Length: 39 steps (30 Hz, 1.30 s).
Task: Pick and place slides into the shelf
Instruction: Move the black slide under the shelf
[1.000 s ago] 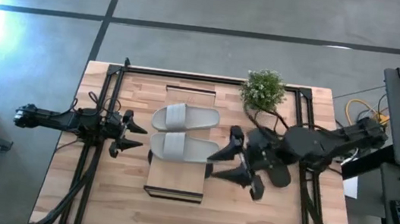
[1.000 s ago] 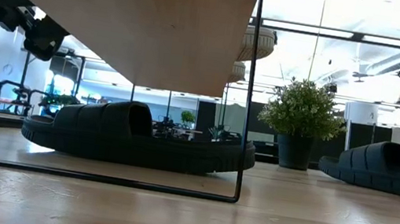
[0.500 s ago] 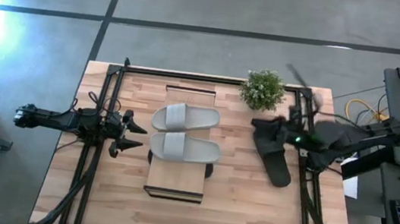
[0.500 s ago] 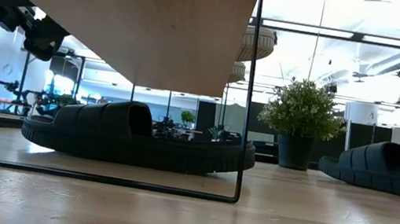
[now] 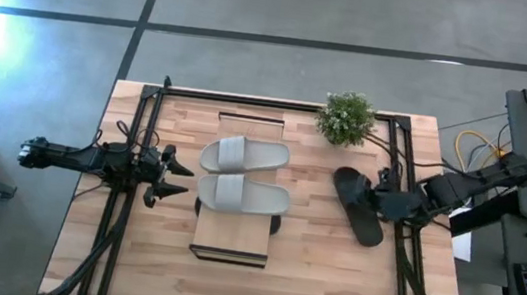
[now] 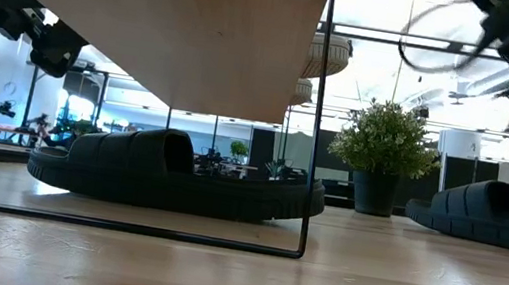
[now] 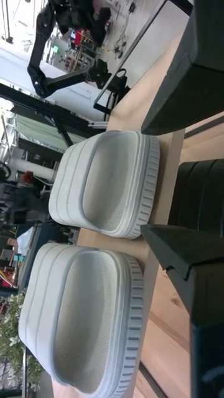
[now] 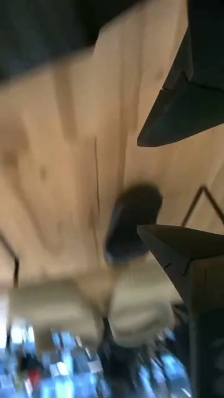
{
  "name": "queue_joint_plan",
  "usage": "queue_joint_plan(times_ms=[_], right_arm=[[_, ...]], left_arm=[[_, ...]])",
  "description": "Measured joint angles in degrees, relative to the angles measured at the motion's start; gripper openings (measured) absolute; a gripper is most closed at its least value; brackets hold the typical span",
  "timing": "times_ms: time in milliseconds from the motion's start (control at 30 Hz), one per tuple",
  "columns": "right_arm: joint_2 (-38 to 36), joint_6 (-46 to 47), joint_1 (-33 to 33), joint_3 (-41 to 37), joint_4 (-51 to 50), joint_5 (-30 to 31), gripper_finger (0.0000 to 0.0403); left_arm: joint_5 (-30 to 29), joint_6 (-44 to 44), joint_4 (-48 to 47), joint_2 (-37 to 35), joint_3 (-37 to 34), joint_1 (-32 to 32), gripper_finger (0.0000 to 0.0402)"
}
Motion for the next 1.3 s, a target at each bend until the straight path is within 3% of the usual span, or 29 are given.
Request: queue_joint_plan(times_ms=[167, 333, 767, 1300], right_arm=[[0.96, 12.88, 3.82, 0.0, -9.76, -0.07, 0.0208], [3.84, 19.82, 5.41, 0.0, -14.46, -0.12, 0.0208], [16.83, 20.22, 5.07, 0.0, -14.87, -3.75, 0.0208], [29.44, 20.08, -3.64, -0.51, -14.9, -1.26, 0.0208]], left_arm=[[0.0, 0.0, 0.0, -0.07, 0.0, 0.01, 0.0233], [0.02, 0.02, 0.0, 0.0, 0.0, -0.01, 0.0233], [0.0, 0.0, 0.0, -0.02, 0.0, 0.01, 0.0233], [0.0, 0.02, 0.0, -0.02, 0.0, -0.01, 0.0233]])
